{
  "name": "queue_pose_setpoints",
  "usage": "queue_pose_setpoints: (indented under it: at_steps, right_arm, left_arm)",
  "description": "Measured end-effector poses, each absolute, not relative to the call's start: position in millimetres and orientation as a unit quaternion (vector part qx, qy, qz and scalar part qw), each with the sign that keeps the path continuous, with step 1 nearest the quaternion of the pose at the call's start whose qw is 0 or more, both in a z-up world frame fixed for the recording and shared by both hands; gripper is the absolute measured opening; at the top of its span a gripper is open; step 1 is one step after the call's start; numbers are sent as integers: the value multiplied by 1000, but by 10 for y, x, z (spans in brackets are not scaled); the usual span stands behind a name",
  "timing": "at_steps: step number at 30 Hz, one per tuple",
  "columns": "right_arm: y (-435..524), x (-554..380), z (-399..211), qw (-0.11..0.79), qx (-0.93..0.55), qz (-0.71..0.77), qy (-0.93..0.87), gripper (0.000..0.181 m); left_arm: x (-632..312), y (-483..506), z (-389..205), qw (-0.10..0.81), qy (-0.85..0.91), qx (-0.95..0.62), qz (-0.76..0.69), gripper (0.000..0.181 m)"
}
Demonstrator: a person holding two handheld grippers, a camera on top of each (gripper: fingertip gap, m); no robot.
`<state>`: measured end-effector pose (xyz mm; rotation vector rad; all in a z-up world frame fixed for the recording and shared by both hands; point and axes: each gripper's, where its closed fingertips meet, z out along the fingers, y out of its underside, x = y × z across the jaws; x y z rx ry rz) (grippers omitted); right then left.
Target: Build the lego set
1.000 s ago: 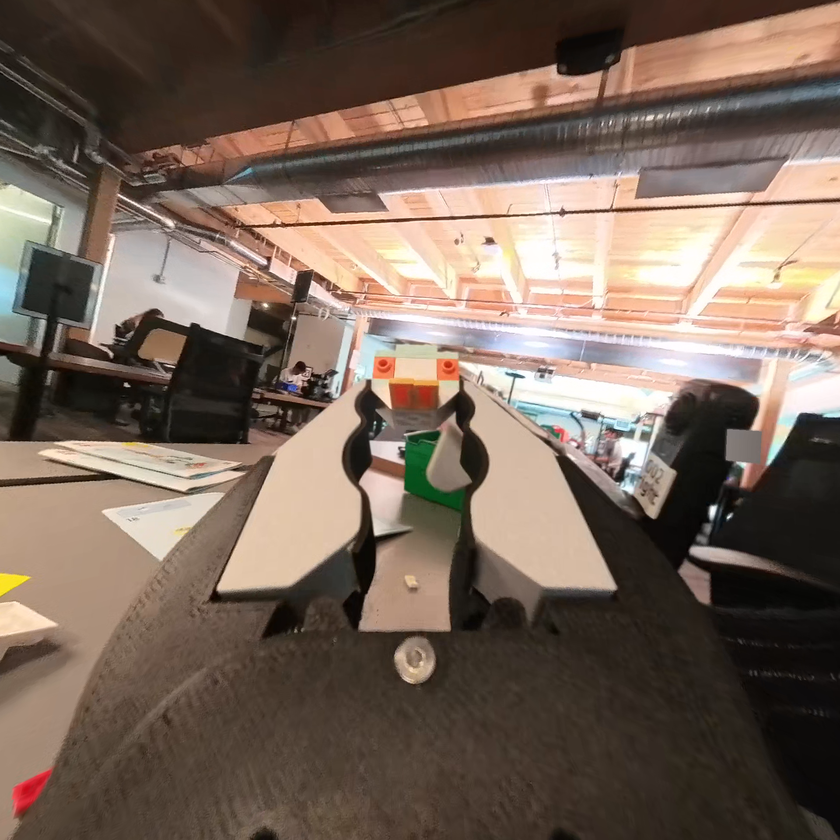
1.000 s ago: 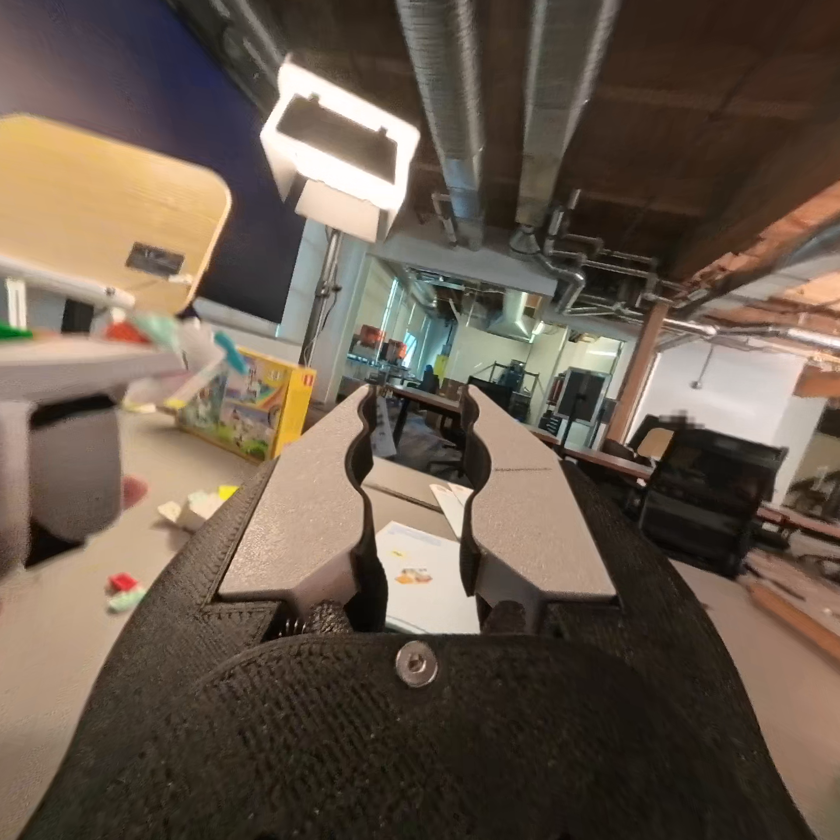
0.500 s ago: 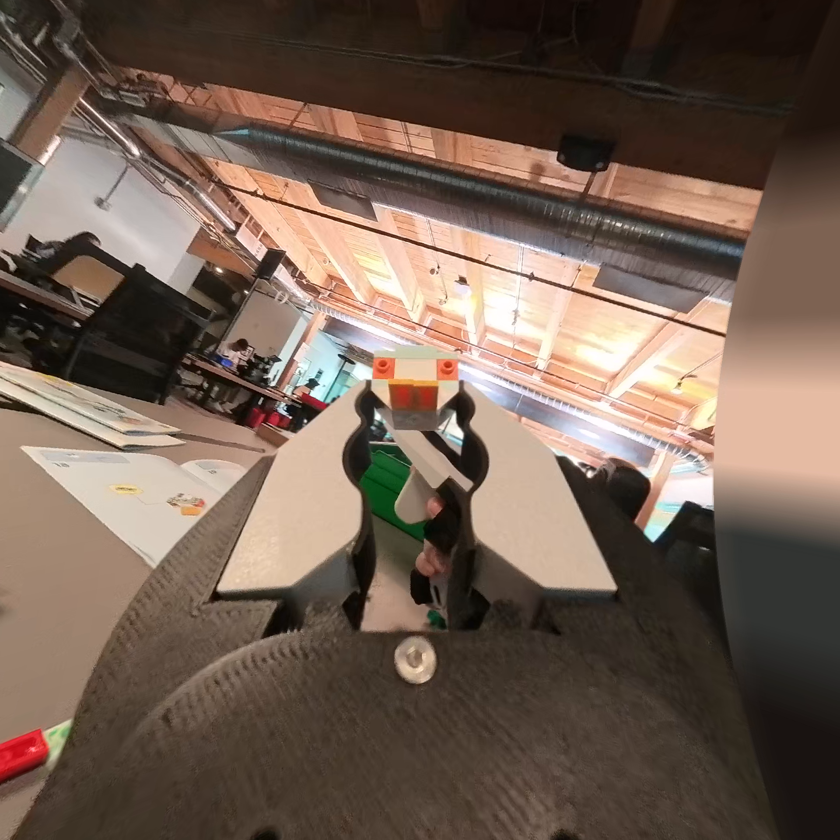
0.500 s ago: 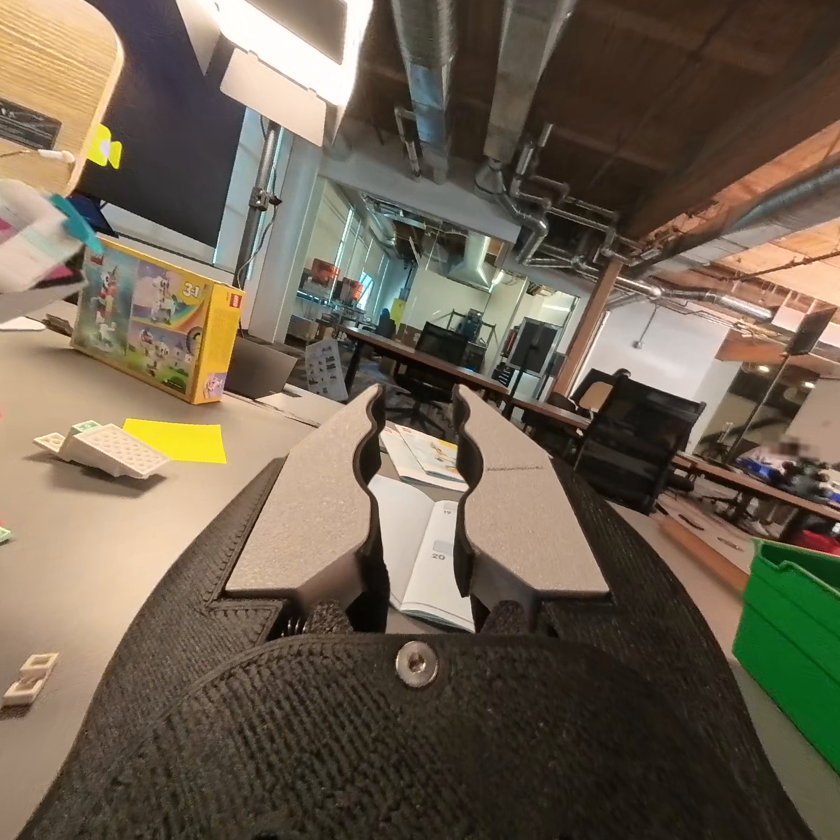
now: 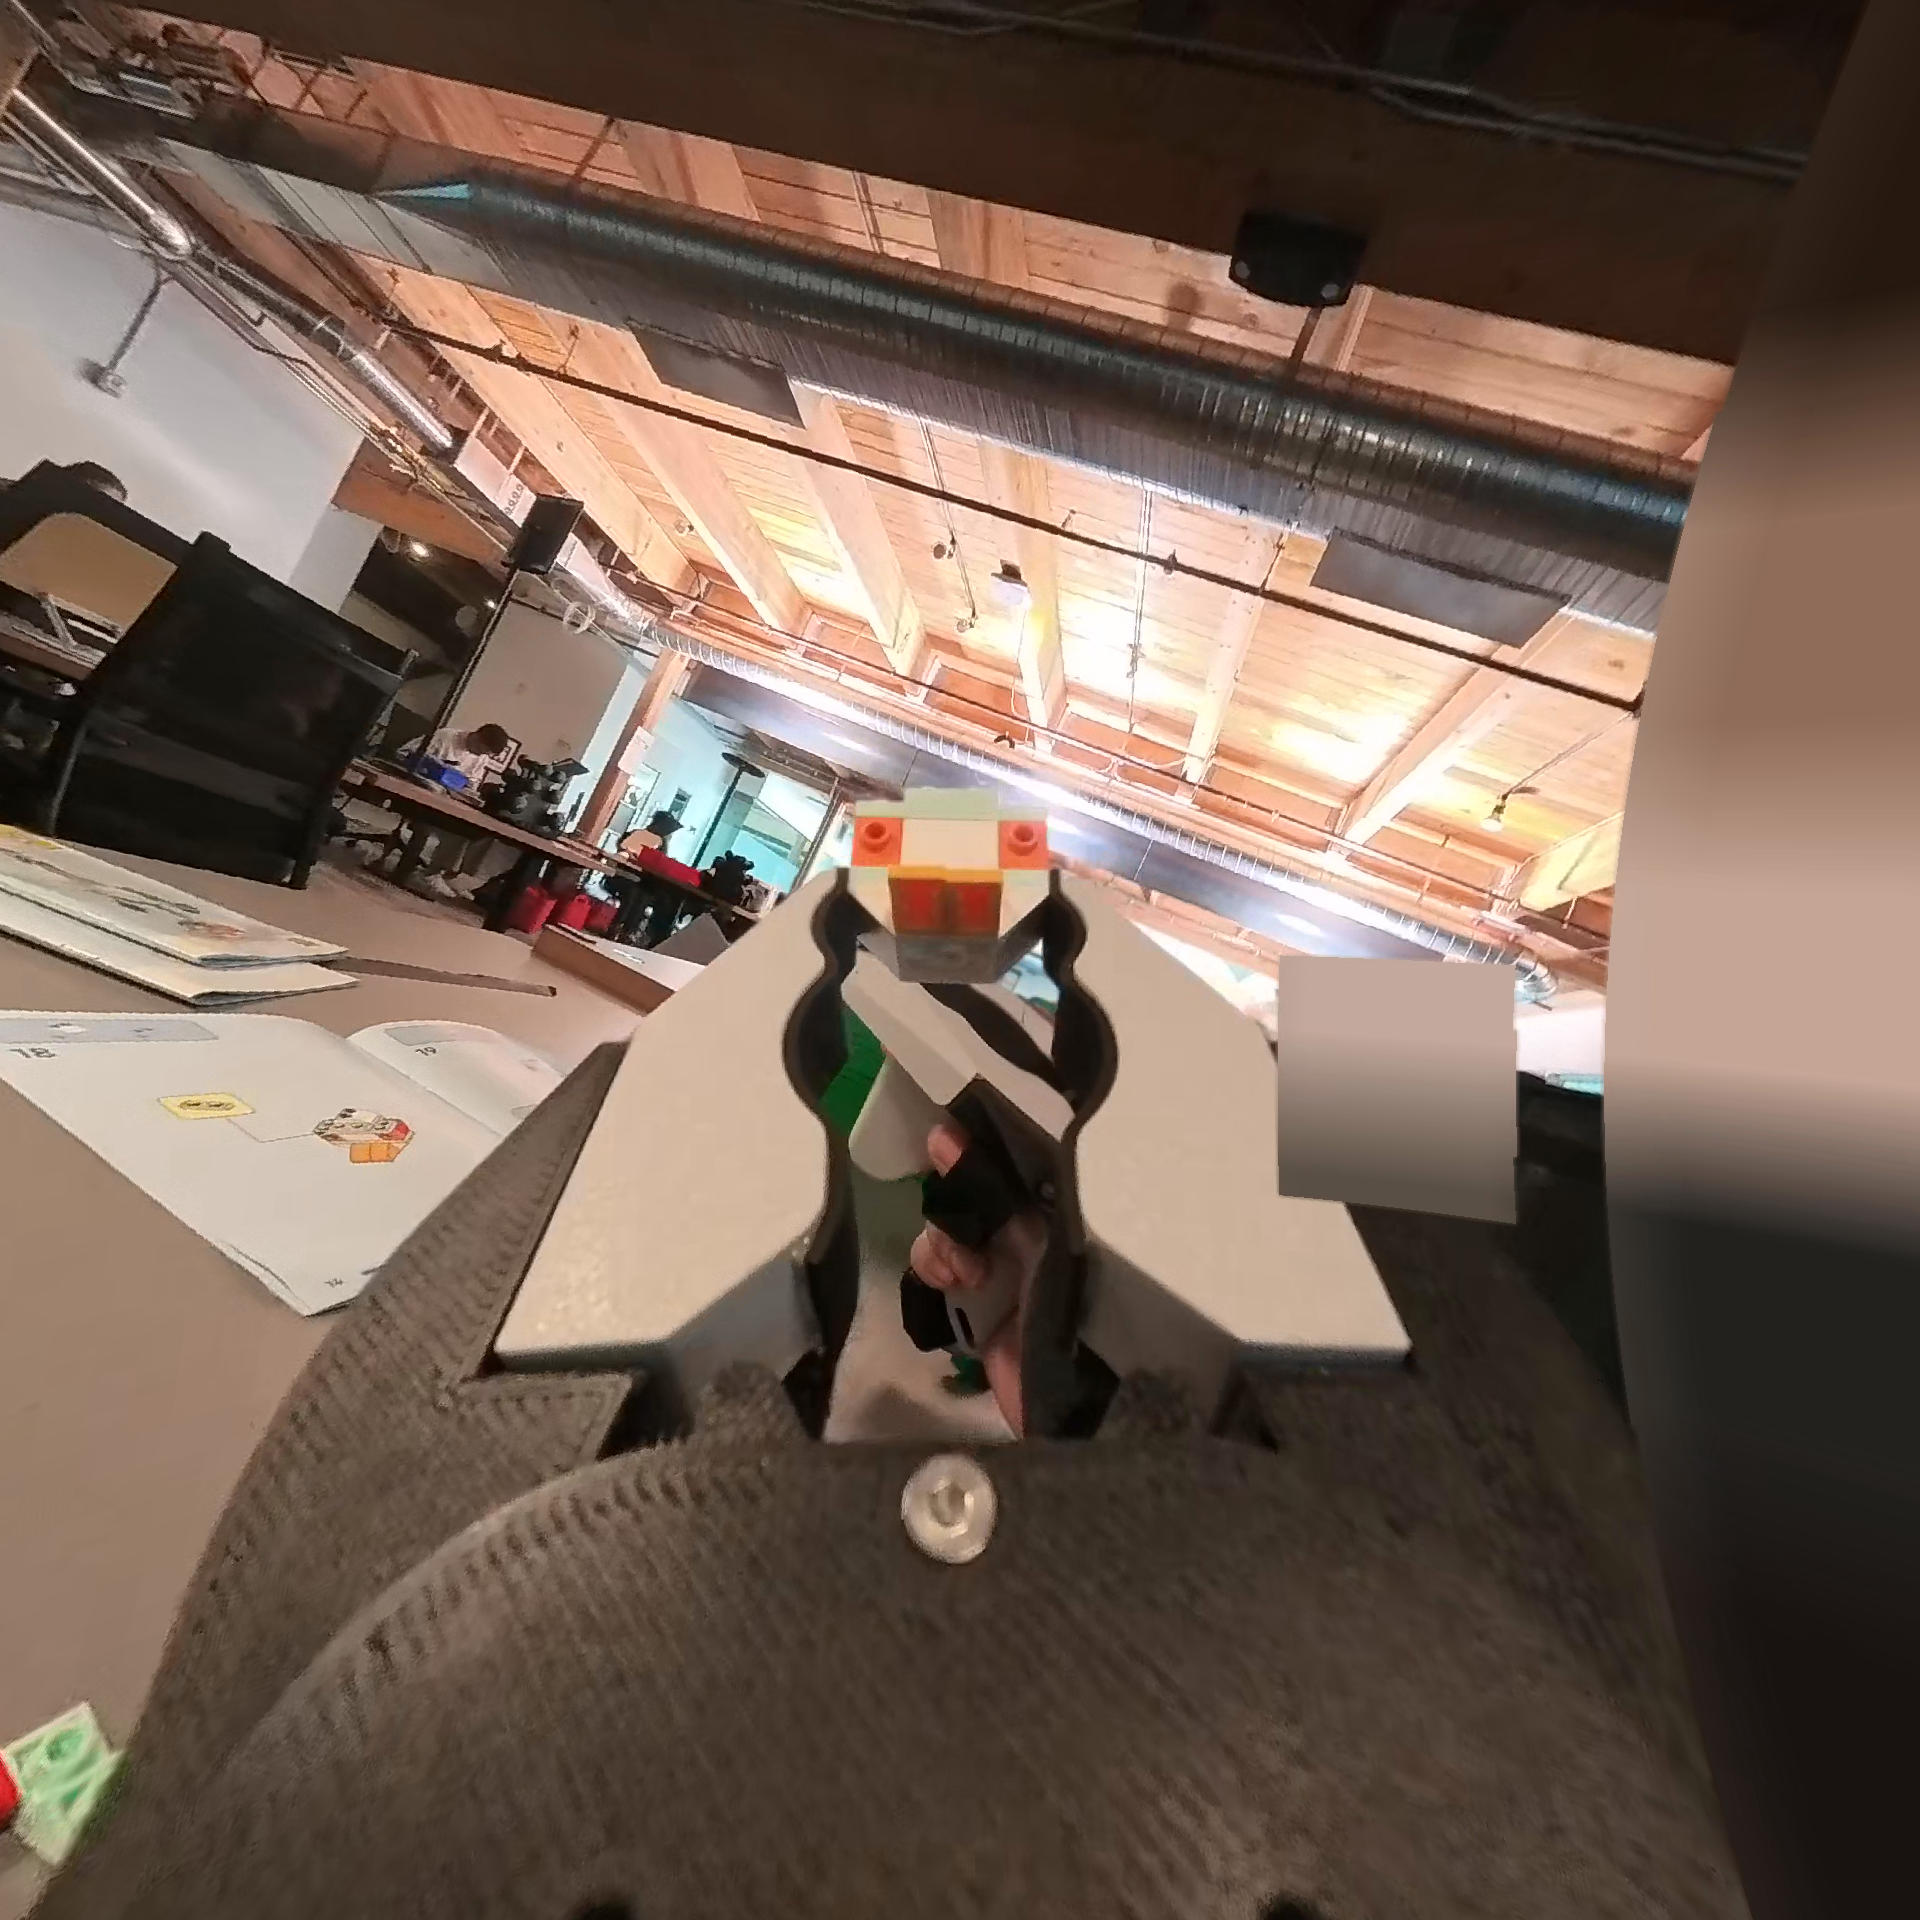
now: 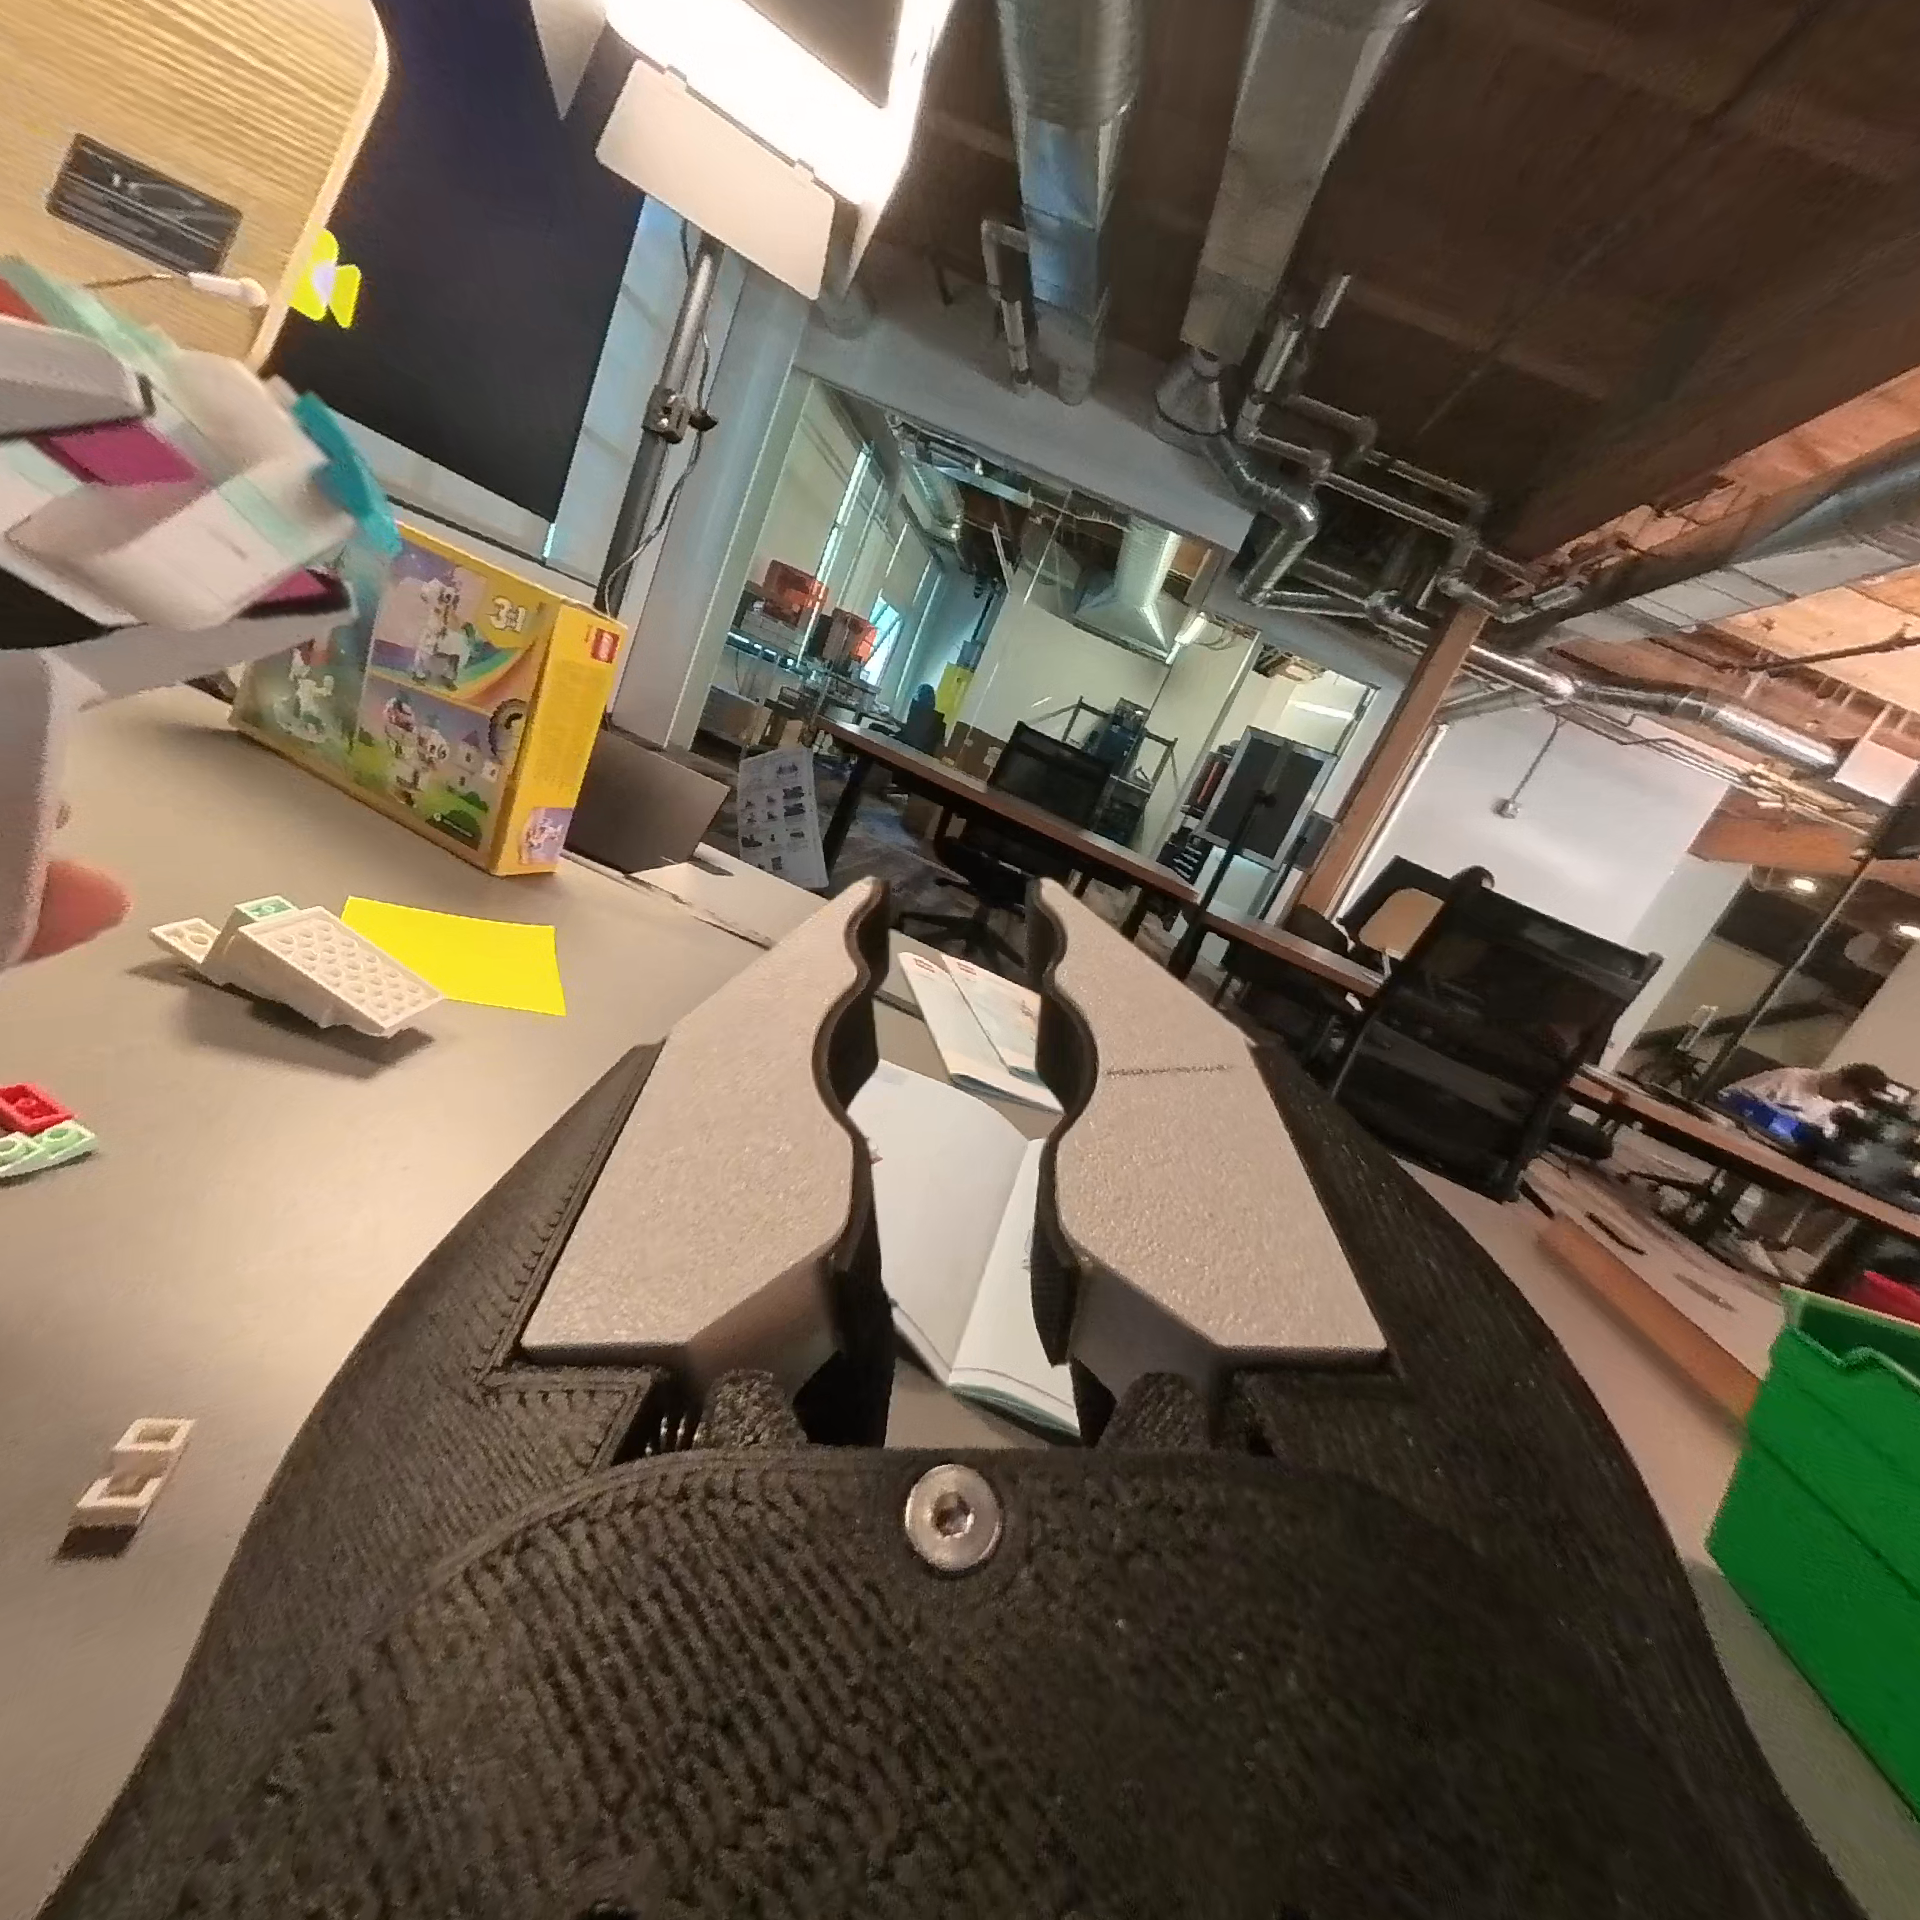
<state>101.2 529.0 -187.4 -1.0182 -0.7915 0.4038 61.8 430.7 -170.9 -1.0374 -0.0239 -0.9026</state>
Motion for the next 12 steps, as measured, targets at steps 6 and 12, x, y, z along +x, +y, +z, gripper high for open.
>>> queue_pose_setpoints:
  at_steps: [6, 12]
  right_arm:
    - [5286, 1064, -1827, 789, -464, 179, -360, 17]
    - [5547, 1366, -1712, 798, -499, 190, -279, 7]
  left_arm:
    - [995, 4201, -1741, 759, 89, -514, -390, 34]
    - [1164, 4256, -1833, 791, 161, -555, -202, 35]
